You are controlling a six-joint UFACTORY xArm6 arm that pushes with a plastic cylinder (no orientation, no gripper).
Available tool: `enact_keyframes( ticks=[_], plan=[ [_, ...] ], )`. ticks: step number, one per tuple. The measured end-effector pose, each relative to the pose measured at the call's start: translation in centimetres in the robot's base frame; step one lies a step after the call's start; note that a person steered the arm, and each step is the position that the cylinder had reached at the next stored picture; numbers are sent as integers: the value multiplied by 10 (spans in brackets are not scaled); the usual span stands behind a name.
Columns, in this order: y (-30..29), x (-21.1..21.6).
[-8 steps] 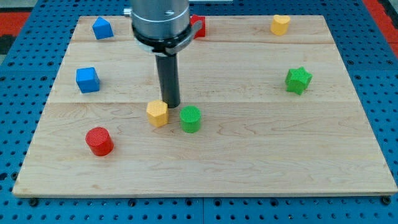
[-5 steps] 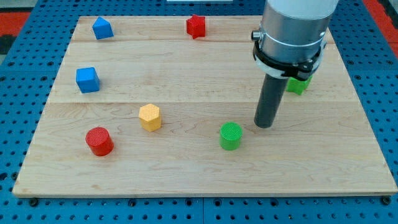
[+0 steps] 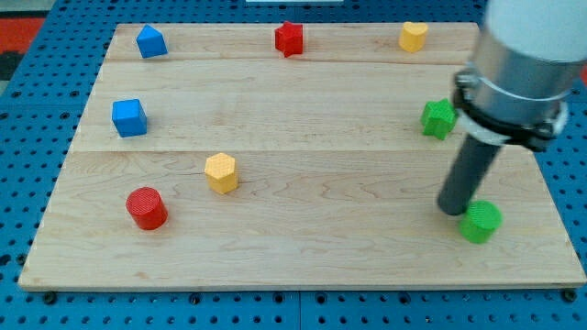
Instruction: Place the green star yellow hexagon and the red circle in a horizontal line
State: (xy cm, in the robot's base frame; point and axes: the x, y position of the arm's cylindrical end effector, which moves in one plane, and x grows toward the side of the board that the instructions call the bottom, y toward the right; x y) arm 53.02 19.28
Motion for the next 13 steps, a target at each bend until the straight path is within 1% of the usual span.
enact_keyframes(
  ticks=[1, 2, 3, 5, 6, 7, 8, 9, 10, 11, 12, 13],
  plan=[
    [-46, -40],
    [-167, -75],
    [-269, -78],
    [-323, -78],
    [-290, -50],
    [-210, -25],
    [-174, -38],
    [-204, -34],
    [-263, -40],
    [-215, 3],
    [-188, 23],
    [-238, 6]
  ],
)
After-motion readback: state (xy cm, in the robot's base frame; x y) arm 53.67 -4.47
